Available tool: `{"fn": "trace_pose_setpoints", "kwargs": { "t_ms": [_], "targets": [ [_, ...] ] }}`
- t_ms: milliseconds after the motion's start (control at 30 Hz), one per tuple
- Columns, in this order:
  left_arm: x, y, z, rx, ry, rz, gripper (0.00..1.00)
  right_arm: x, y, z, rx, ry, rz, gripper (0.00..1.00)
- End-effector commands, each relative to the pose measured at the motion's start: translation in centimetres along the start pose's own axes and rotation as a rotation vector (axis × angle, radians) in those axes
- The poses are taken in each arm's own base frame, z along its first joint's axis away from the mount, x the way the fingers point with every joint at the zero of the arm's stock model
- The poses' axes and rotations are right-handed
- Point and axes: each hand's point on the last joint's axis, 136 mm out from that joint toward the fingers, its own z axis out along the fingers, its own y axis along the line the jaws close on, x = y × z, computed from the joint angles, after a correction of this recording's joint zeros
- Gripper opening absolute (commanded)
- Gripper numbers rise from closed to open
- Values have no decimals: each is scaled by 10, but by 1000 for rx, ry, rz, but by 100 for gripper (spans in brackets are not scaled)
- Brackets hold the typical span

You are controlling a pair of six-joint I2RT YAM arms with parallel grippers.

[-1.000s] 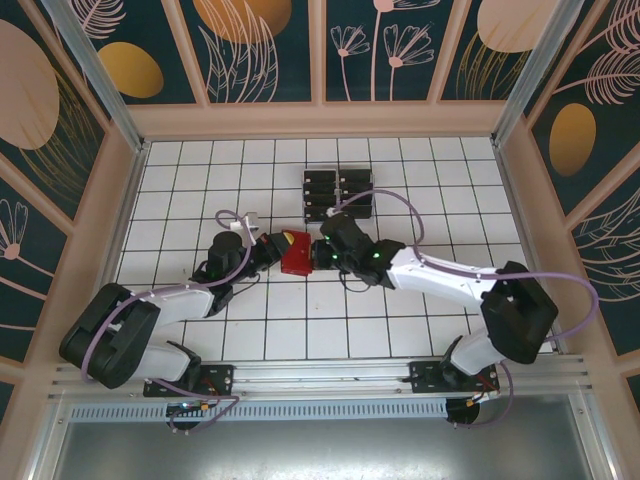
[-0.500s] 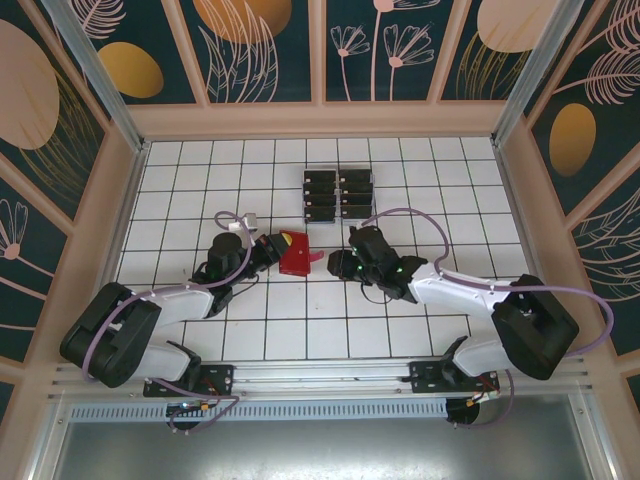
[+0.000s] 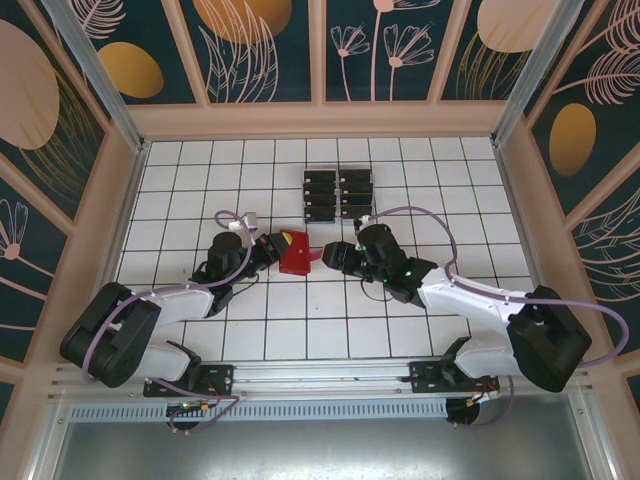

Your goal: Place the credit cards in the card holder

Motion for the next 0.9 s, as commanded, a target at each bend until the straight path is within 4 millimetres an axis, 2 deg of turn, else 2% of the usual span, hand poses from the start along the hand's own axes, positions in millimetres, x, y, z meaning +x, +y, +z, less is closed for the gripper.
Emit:
{"fn": "trace_pose_setpoints", "kwargs": {
  "t_ms": [0, 167, 300, 367, 467, 600, 733, 767, 800, 833, 867],
  "targets": [
    [-11, -20, 1, 57, -25, 33, 0, -7, 11, 7, -33, -10, 7, 52],
    [-11, -23, 0, 62, -26, 35, 0, -7, 11, 22, -31, 3, 8, 51],
    [-12, -25, -1, 67, -29, 33, 0, -6, 9, 33, -31, 15, 6, 44],
    [-11, -25, -2, 70, -27, 31, 0, -7, 9, 38, -33, 20, 8, 37],
    [-11, -24, -2, 68, -27, 25, 0, -9, 10, 42, -43, 21, 6, 20],
    [-8, -19, -3, 58, -23, 19, 0, -10, 12, 39, -58, 19, 6, 0],
    [-4, -4, -3, 7, -21, 19, 0, -7, 10, 31, -64, 20, 18, 0],
    [-3, 1, -4, -16, -23, 23, 11, -6, 10, 28, -65, 20, 22, 0],
    [-2, 10, -4, -51, -26, 30, 39, -4, 9, 26, -63, 22, 23, 0],
    [-1, 19, -5, -94, -27, 33, 54, -2, 8, 24, -61, 27, 22, 0],
    [-1, 29, -6, -140, -28, 40, 63, 0, 7, 23, -57, 31, 23, 0]
  ]
}}
